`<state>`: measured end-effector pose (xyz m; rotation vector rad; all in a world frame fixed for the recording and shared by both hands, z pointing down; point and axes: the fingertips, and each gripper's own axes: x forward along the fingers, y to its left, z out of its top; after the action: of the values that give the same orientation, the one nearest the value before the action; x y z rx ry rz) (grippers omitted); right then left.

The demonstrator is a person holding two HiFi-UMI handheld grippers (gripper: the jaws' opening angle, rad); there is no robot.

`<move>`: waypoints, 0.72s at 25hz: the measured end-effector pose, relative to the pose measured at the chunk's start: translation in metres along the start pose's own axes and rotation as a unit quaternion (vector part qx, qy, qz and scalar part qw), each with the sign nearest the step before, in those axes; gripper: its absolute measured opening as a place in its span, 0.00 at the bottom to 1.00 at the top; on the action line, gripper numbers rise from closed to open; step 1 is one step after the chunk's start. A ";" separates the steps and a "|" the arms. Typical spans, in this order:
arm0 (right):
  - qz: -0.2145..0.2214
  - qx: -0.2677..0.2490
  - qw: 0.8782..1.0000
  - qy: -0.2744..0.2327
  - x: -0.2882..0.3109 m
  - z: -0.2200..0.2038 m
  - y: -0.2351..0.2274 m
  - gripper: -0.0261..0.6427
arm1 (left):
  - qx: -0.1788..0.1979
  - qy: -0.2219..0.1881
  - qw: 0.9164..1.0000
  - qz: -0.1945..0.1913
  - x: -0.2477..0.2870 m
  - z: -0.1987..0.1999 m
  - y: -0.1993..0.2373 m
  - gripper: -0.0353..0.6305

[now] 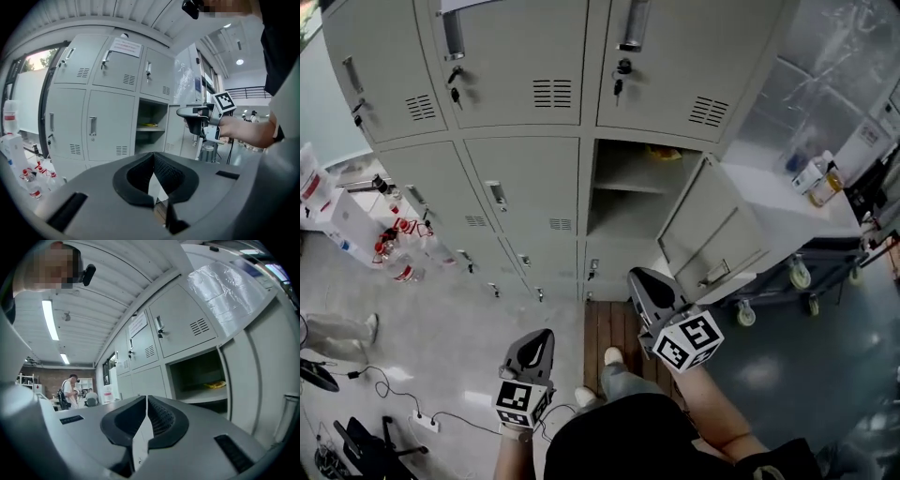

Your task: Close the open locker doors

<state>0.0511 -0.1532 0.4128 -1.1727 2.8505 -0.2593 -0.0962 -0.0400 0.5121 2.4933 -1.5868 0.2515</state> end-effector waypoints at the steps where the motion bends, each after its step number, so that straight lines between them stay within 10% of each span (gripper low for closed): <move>1: -0.012 -0.002 1.000 0.002 -0.010 -0.003 -0.007 0.10 | 0.004 0.002 1.000 -0.013 0.006 0.000 -0.007 0.08; 18: -0.202 0.003 0.979 -0.038 -0.161 0.005 -0.149 0.10 | 0.065 0.031 0.978 -0.196 0.149 0.034 -0.134 0.08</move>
<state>0.2697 -0.1452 0.4304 -1.7142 2.5194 -0.2288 0.0896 -0.1228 0.5066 2.7964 -1.0545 0.3790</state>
